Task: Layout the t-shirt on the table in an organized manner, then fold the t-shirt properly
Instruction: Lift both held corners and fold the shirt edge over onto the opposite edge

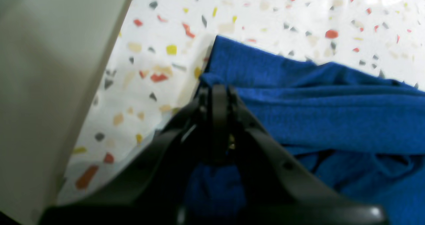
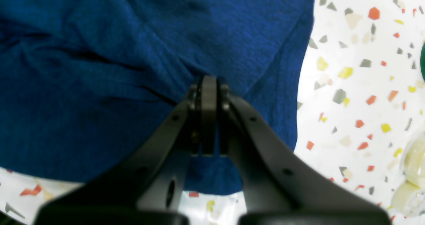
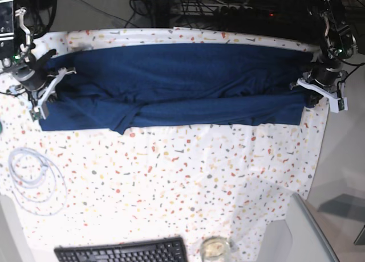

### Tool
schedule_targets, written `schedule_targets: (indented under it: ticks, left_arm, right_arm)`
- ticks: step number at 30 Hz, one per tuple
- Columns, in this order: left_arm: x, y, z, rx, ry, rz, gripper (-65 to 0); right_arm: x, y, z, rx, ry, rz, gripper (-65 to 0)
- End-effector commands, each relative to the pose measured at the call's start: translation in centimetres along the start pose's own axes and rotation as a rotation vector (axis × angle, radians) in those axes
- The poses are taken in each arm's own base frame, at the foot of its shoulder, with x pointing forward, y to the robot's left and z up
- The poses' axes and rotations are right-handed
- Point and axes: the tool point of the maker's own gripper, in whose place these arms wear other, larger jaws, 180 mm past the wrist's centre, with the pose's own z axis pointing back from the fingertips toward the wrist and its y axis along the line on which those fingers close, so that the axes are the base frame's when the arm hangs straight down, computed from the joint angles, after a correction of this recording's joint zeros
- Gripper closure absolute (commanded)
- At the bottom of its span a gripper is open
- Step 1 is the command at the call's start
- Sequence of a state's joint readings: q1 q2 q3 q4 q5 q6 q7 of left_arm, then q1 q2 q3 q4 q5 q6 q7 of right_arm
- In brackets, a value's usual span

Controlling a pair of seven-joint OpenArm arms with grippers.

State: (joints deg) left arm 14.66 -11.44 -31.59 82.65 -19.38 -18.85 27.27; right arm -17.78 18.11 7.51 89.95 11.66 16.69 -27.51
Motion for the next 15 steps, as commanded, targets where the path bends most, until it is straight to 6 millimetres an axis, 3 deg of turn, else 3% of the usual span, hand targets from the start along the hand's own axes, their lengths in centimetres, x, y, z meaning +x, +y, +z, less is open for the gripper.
schedule_targets:
  ticks: [1, 6, 15]
  left_arm:
    - [2.1, 0.5, 0.3, 0.008, -0.061, -0.016, 0.0]
    - [4.0, -0.2, 1.0, -0.003, -0.103, -0.046, 0.0]
    - [2.3, -0.4, 0.9, -0.004, -0.010, -0.059, 0.0]
  right_arm:
    - [1.7, -0.6, 0.5, -0.015, -0.053, 0.011, 0.0]
    - [1.7, -0.5, 0.9, -0.013, -0.059, 0.016, 0.0]
    - [0.9, -0.3, 0.9, -0.010, -0.040, 0.013, 0.0]
